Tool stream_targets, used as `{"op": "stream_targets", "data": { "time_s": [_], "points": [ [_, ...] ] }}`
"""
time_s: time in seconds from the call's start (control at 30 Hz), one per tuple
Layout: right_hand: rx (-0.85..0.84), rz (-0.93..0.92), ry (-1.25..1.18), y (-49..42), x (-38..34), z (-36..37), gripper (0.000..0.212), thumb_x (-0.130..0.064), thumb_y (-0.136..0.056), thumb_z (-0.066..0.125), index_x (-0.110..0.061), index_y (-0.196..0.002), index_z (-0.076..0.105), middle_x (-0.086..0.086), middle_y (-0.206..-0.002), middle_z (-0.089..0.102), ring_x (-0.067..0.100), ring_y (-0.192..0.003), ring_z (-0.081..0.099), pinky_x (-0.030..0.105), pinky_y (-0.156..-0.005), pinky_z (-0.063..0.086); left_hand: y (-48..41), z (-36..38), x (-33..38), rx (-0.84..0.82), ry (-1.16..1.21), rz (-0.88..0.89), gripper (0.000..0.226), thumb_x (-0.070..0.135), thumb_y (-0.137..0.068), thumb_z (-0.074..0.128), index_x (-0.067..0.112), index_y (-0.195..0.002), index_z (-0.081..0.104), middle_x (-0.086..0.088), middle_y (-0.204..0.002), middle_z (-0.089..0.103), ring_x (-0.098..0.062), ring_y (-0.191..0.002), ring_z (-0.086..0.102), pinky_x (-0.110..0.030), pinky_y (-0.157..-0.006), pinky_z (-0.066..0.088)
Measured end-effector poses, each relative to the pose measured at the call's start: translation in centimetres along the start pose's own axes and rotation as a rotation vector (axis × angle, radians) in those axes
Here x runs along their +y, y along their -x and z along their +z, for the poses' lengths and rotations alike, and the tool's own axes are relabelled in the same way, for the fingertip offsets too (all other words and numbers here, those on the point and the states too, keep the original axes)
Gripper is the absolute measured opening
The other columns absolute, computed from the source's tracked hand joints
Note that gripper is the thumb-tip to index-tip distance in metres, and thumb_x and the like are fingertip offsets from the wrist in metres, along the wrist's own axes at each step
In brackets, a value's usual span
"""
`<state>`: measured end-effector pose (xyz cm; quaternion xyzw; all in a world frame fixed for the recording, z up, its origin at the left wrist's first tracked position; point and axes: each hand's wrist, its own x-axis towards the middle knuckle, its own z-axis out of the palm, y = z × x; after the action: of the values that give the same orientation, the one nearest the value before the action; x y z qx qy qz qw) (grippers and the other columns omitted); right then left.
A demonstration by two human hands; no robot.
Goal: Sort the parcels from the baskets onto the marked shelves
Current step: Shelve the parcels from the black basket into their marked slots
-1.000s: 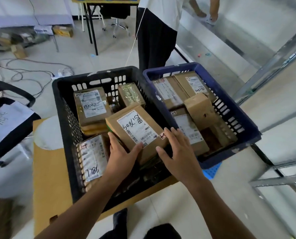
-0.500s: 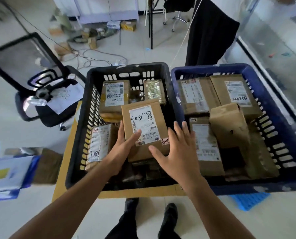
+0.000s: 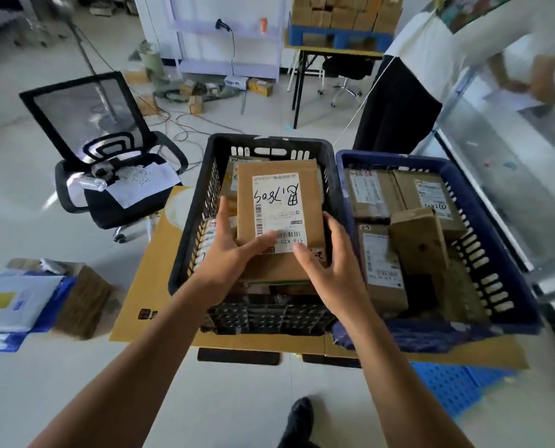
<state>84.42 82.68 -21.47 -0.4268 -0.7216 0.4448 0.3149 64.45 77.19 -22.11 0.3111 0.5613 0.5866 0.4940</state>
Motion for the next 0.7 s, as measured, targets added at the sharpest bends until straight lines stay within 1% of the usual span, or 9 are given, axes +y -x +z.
{"op": "stream_targets", "data": {
  "time_s": [0.03, 0.1, 0.13, 0.23, 0.3, 0.43, 0.5, 0.6, 0.7],
  "points": [
    [-0.009, -0.003, -0.035, 1.0, -0.6, 0.5, 0.081, -0.07, -0.089, 0.062, -0.044, -0.157, 0.027, -0.018, -0.148, 0.047, -0.004, -0.133, 0.049, 0.02, -0.101, 0.053, 0.9, -0.7, 0.1, -0.031, -0.005, 0.013, 0.131, 0.045, -0.066, 0.094, 0.054, -0.157, 0.001, 0.012, -0.12, 0.073, -0.021, -0.108, 0.073, -0.045, -0.088, 0.062],
    [-0.016, -0.012, -0.095, 3.1, -1.4, 1.7, 0.08, -0.062, -0.093, 0.066, -0.047, -0.159, 0.023, -0.019, -0.15, 0.049, 0.0, -0.134, 0.052, 0.028, -0.104, 0.052, 2.7, -2.1, 0.2, -0.073, -0.006, 0.055, 0.123, 0.042, -0.071, 0.092, 0.055, -0.157, 0.005, 0.013, -0.124, 0.071, -0.021, -0.111, 0.072, -0.044, -0.086, 0.062],
    [-0.018, -0.021, -0.116, 4.3, -1.7, 2.4, 0.08, -0.057, -0.095, 0.066, -0.046, -0.16, 0.021, -0.021, -0.15, 0.05, 0.0, -0.135, 0.053, 0.027, -0.104, 0.052, 3.5, -2.8, 0.0, -0.088, -0.005, 0.076, 0.119, 0.041, -0.073, 0.092, 0.056, -0.156, 0.007, 0.013, -0.128, 0.069, -0.021, -0.112, 0.072, -0.043, -0.085, 0.063],
    [-0.009, -0.037, -0.164, 7.3, -2.6, 4.2, 0.081, -0.046, -0.099, 0.068, -0.048, -0.161, 0.016, -0.02, -0.155, 0.047, -0.002, -0.137, 0.051, 0.011, -0.098, 0.05, 5.9, -4.5, -0.6, -0.114, 0.01, 0.128, 0.118, 0.043, -0.075, 0.091, 0.056, -0.156, 0.006, 0.019, -0.135, 0.064, -0.016, -0.117, 0.069, -0.035, -0.084, 0.062],
    [-0.001, -0.035, -0.207, 8.8, -3.4, 5.1, 0.081, -0.039, -0.099, 0.068, -0.051, -0.16, 0.017, -0.012, -0.159, 0.044, 0.001, -0.138, 0.051, 0.011, -0.096, 0.05, 7.3, -5.1, -1.0, -0.123, 0.022, 0.134, 0.119, 0.044, -0.075, 0.09, 0.057, -0.156, 0.004, 0.021, -0.135, 0.064, -0.015, -0.117, 0.069, -0.033, -0.085, 0.061],
    [0.049, 0.001, -0.169, 11.2, -4.4, 5.2, 0.074, -0.054, -0.093, 0.07, -0.063, -0.152, 0.026, -0.018, -0.151, 0.051, 0.002, -0.133, 0.055, 0.015, -0.092, 0.055, 9.7, -5.3, -1.4, -0.16, 0.03, 0.093, 0.12, 0.048, -0.074, 0.09, 0.061, -0.154, 0.002, 0.024, -0.13, 0.065, -0.012, -0.115, 0.069, -0.032, -0.085, 0.061],
    [0.067, 0.022, -0.152, 11.9, -4.5, 4.8, 0.072, -0.063, -0.089, 0.07, -0.064, -0.149, 0.031, -0.018, -0.148, 0.054, 0.002, -0.13, 0.058, 0.02, -0.089, 0.057, 10.3, -5.4, -1.3, -0.185, 0.054, 0.063, 0.124, 0.049, -0.071, 0.092, 0.06, -0.154, 0.0, 0.018, -0.135, 0.064, -0.015, -0.116, 0.069, -0.038, -0.087, 0.062],
    [0.039, 0.028, -0.24, 12.7, -4.6, 3.4, 0.057, -0.052, -0.093, 0.07, -0.058, -0.143, 0.043, -0.016, -0.138, 0.064, 0.003, -0.123, 0.063, 0.018, -0.086, 0.057, 10.9, -5.6, -0.7, -0.188, 0.094, 0.045, 0.128, 0.056, -0.066, 0.092, 0.057, -0.156, 0.001, 0.016, -0.141, 0.061, -0.019, -0.118, 0.068, -0.054, -0.094, 0.057],
    [-0.003, 0.028, -0.262, 13.5, -5.1, 1.1, 0.049, -0.051, -0.09, 0.07, -0.053, -0.136, 0.053, -0.013, -0.131, 0.07, 0.006, -0.12, 0.066, 0.02, -0.087, 0.057, 11.2, -5.5, 0.1, -0.152, 0.091, 0.083, 0.11, 0.056, -0.074, 0.087, 0.056, -0.155, 0.013, 0.001, -0.148, 0.056, -0.028, -0.121, 0.067, -0.06, -0.094, 0.054]
  ]
}}
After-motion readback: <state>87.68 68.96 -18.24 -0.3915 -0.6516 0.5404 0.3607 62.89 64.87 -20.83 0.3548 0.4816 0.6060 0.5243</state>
